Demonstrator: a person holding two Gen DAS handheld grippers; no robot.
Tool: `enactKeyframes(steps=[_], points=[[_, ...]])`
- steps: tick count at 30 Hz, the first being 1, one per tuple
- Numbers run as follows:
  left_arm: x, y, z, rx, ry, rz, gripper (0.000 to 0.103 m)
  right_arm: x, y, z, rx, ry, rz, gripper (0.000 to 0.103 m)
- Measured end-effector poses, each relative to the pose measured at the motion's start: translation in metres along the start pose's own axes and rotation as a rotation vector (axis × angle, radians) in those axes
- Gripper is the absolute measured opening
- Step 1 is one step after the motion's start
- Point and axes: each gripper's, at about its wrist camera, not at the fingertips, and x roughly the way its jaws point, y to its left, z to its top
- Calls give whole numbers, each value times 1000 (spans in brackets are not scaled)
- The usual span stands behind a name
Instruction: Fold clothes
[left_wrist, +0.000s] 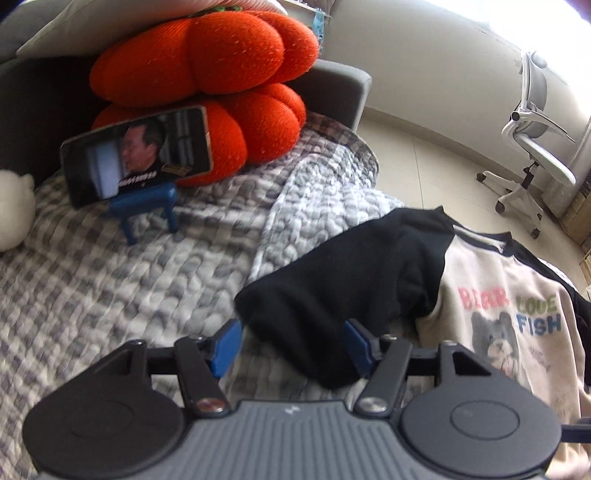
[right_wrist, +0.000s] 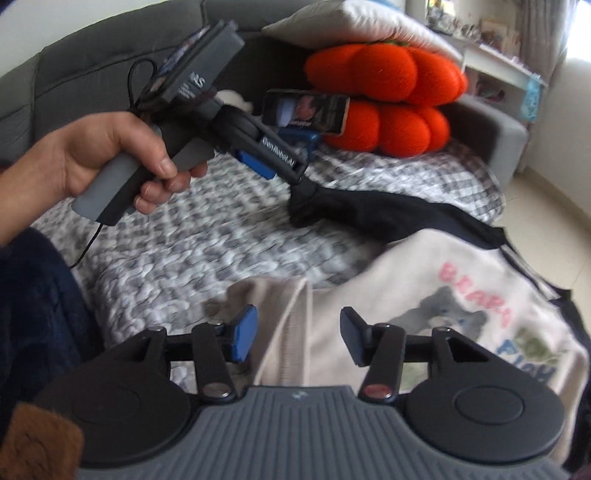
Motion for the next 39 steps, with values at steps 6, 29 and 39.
enactKeyframes(steps=[6,29,39], points=[[4,4,-13,28,46,-17,73,31,6,-4,41,123,0,49],[12,-15,5,133,-152,145,5,-22,77,-25,-288,62,227,10],[2,-18,13,211,-269,287,6,-27,56,-35,-207,47,218,0]])
